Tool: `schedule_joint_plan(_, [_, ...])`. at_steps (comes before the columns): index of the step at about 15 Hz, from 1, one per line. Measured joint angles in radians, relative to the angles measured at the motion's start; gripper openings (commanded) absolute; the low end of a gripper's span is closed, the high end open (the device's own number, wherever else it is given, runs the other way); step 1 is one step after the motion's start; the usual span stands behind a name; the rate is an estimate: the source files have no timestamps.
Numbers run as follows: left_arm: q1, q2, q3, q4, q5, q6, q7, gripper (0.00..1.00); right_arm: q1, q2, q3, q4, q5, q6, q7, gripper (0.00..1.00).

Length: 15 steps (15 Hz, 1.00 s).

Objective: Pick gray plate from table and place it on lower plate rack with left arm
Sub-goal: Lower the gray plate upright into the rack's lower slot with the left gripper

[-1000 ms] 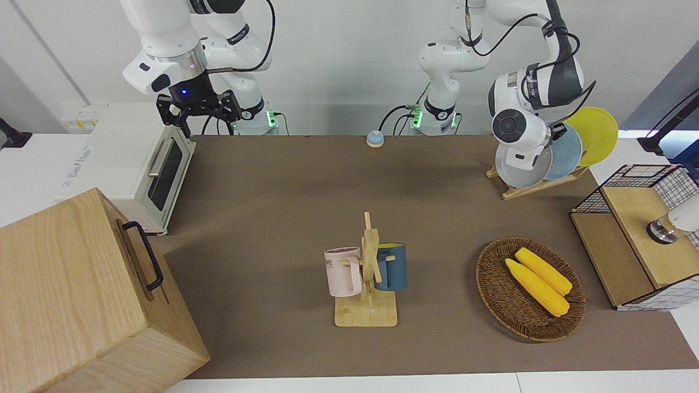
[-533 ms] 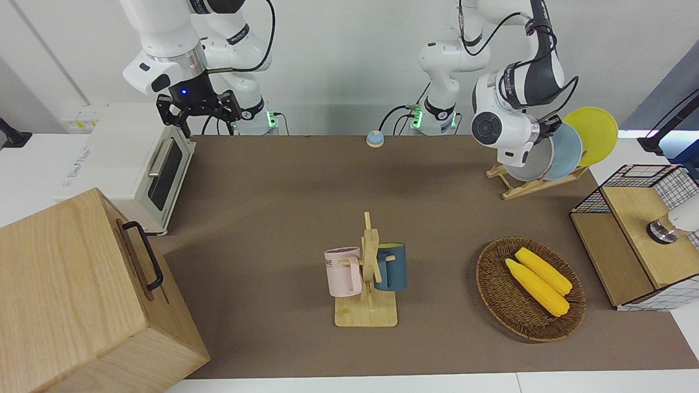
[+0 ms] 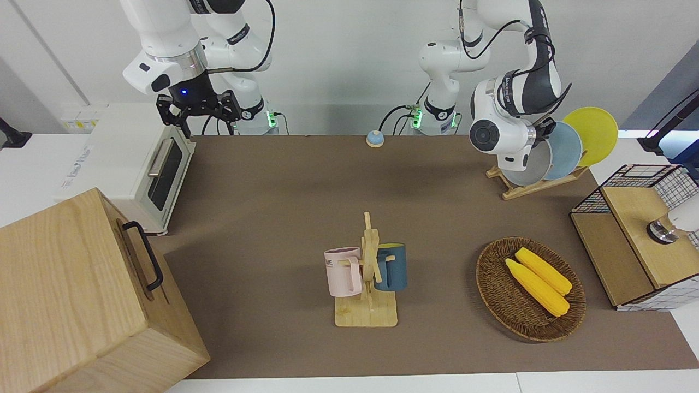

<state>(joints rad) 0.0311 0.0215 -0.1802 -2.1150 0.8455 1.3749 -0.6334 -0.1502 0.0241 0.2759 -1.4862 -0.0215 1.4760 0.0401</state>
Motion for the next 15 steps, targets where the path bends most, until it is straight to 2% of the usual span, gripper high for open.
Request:
schedule_joint_plan(5, [0.0, 0.023, -0.003, 0.0, -0.008, 0.006, -0.025, 0.0, 0.0, 0.0, 0.0, 0.0, 0.0, 0.0, 0.0, 0.983])
schedule_joint_plan(6, [0.0, 0.024, -0.003, 0.0, -0.014, 0.009, -0.026, 0.04, 0.0, 0.0, 0.0, 0.0, 0.0, 0.0, 0.0, 0.983])
schedule_joint_plan(9, [0.0, 0.025, -0.002, 0.0, -0.036, 0.025, -0.027, 0.39, 0.0, 0.0, 0.0, 0.0, 0.0, 0.0, 0.0, 0.983])
schedule_joint_plan(11, [0.0, 0.026, -0.001, 0.0, -0.048, 0.031, -0.027, 0.53, 0.0, 0.0, 0.0, 0.0, 0.0, 0.0, 0.0, 0.983])
schedule_joint_plan(12, [0.0, 0.028, -0.001, 0.0, -0.054, 0.039, -0.027, 0.66, 0.0, 0.0, 0.0, 0.0, 0.0, 0.0, 0.0, 0.983])
schedule_joint_plan(13, [0.0, 0.029, -0.001, 0.0, -0.059, 0.045, -0.027, 0.86, 0.0, 0.0, 0.0, 0.0, 0.0, 0.0, 0.0, 0.983])
schedule_joint_plan(14, [0.0, 0.029, -0.001, 0.0, -0.068, 0.048, -0.027, 0.98, 0.0, 0.0, 0.0, 0.0, 0.0, 0.0, 0.0, 0.983])
schedule_joint_plan(15, [0.0, 0.029, -0.001, 0.002, -0.078, 0.05, -0.027, 0.99, 0.0, 0.0, 0.0, 0.0, 0.0, 0.0, 0.0, 0.983])
